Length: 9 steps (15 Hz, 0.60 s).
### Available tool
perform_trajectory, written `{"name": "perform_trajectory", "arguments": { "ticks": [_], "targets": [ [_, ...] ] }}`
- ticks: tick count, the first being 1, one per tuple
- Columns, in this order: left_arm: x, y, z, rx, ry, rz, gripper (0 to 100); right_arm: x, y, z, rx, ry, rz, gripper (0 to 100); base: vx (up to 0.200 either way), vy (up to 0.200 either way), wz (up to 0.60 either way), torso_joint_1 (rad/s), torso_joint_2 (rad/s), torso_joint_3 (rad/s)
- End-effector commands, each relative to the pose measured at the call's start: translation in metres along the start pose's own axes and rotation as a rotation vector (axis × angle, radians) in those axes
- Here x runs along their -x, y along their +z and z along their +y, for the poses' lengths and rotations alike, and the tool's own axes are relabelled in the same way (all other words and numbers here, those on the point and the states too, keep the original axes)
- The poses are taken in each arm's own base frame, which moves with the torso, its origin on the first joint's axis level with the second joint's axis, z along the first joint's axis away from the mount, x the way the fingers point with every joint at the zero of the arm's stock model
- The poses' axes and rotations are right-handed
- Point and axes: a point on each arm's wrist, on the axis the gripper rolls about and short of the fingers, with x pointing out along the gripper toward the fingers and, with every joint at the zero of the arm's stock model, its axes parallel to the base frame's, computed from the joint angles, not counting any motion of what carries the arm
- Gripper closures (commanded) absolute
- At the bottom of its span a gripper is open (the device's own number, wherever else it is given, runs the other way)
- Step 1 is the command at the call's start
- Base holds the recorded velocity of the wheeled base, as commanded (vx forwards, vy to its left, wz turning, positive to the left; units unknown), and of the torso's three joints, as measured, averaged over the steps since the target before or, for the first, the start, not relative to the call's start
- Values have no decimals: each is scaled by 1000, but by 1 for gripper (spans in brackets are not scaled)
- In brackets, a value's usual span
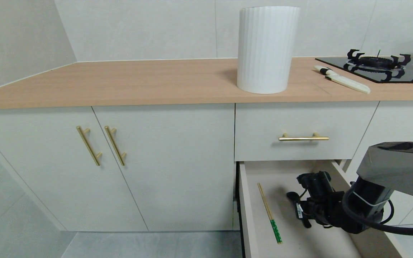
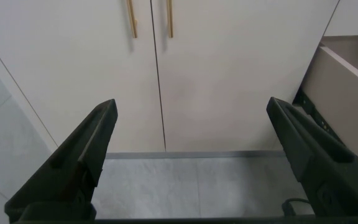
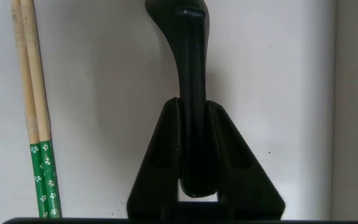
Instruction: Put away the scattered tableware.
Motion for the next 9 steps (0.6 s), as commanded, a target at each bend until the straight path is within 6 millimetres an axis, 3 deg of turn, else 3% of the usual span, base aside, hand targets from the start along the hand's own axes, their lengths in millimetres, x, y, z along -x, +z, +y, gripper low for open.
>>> {"name": "perform_trajectory", "arguments": {
  "ticks": [1, 8, 9],
  "targets": [
    [0, 0, 0, 0, 0, 0, 0, 0, 0, 0, -1, 1, -3, 0, 0, 0, 0, 0, 0, 0],
    [0, 0, 0, 0, 0, 0, 0, 3, 1, -1, -3, 0, -6, 0, 0, 0, 0, 0, 0, 0],
    [0, 0, 0, 0, 0, 0, 0, 11, 6, -2, -7, -7, -25, 0, 0, 0, 0, 0, 0, 0]
  ]
}}
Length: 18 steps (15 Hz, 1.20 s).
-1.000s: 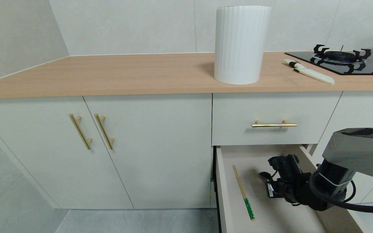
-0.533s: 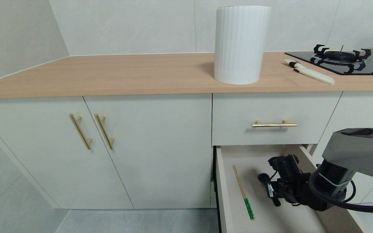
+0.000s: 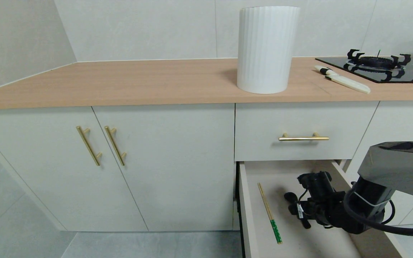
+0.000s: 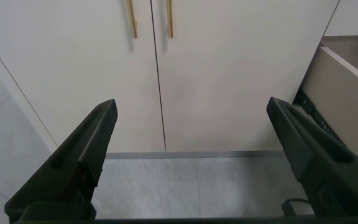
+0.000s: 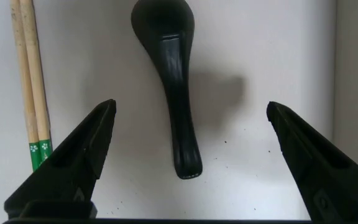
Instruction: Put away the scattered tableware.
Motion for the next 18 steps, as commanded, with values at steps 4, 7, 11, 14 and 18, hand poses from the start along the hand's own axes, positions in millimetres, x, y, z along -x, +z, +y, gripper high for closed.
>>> {"name": "perform_trajectory", "arguments": {
  "ticks": [4, 7, 11, 14, 18],
  "targets": [
    [0, 0, 0, 0, 0, 0, 0, 52, 24, -12, -31, 1, -108, 0, 0, 0, 0, 0, 0, 0],
    [0, 0, 0, 0, 0, 0, 0, 81, 36, -18, -38, 15, -133, 0, 0, 0, 0, 0, 0, 0],
    [0, 0, 0, 0, 0, 0, 0, 132, 45, -22, -13, 98, -102, 0, 0, 0, 0, 0, 0, 0],
    [0, 0, 0, 0, 0, 0, 0, 157, 43, -18, 26, 140, -71, 0, 0, 0, 0, 0, 0, 0],
    [0, 0, 0, 1, 0, 0, 0, 161, 42, -16, 37, 148, -68, 0, 0, 0, 0, 0, 0, 0]
  ]
}}
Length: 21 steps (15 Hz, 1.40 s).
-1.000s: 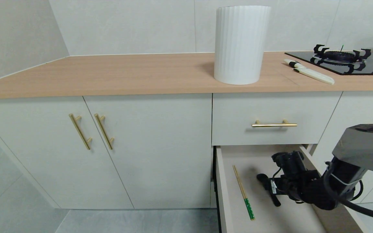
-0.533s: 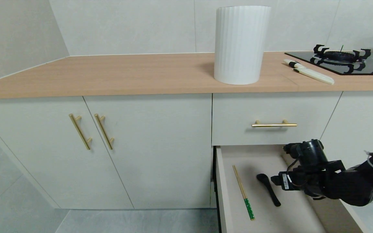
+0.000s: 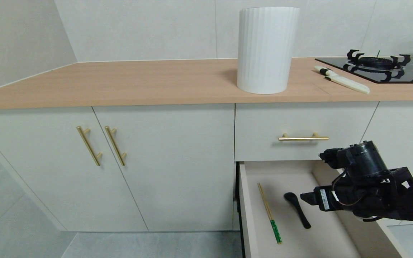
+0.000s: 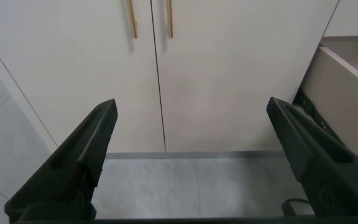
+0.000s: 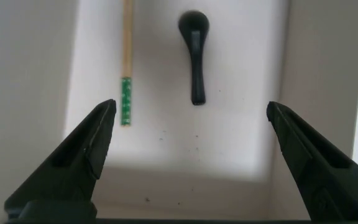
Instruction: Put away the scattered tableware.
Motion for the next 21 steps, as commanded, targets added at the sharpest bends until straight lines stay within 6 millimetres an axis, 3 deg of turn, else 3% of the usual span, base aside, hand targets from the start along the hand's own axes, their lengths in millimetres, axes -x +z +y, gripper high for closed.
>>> {"name": "perform_trajectory", "arguments": {
  "ticks": [1, 9, 14, 21],
  "targets": [
    [0, 0, 0, 0, 0, 0, 0, 5, 1, 1, 0, 8, -14, 0, -200, 0, 0, 2, 2, 2],
    [0, 0, 0, 0, 1, 0, 0, 5, -1, 2, 9, 9, -9, 0, -200, 0, 0, 4, 2, 4],
    [0, 0, 0, -2, 0, 0, 0, 11, -2, 3, 20, 13, -2, 0, 0, 0, 0, 0, 0, 0],
    [0, 0, 0, -2, 0, 0, 0, 48, -16, 11, 123, 53, 104, 0, 0, 0, 0, 0, 0, 0]
  ]
}}
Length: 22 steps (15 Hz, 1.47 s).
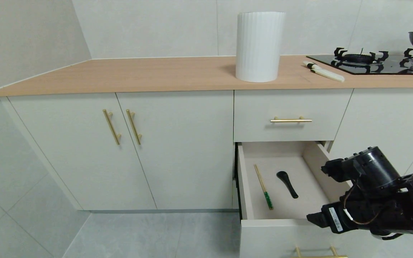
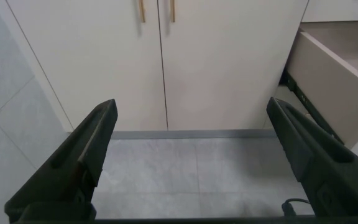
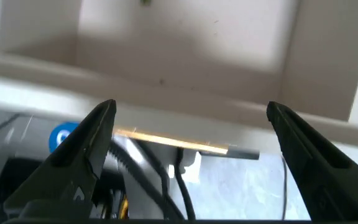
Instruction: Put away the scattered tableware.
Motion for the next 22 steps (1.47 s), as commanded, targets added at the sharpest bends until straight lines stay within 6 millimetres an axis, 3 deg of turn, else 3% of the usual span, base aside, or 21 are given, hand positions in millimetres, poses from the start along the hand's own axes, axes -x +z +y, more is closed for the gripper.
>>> {"name": "perform_trajectory", "arguments": {
  "ticks": [1, 8, 11, 14, 22],
  "targets": [
    [0, 0, 0, 0, 0, 0, 0, 15, -3, 2, 38, 22, -11, 0, 0, 0, 0, 0, 0, 0],
    [0, 0, 0, 0, 0, 0, 0, 16, -36, 1, 299, 103, 189, 0, 0, 0, 0, 0, 0, 0],
    [0, 0, 0, 0, 0, 0, 0, -4, -41, 5, 326, 96, 276, 0, 0, 0, 0, 0, 0, 0],
    [0, 0, 0, 0, 0, 0, 0, -18, -38, 9, 318, 84, 293, 0, 0, 0, 0, 0, 0, 0],
    [0, 0, 0, 0, 0, 0, 0, -46, -16, 19, 105, 38, 219, 0, 0, 0, 0, 0, 0, 0]
  ]
}}
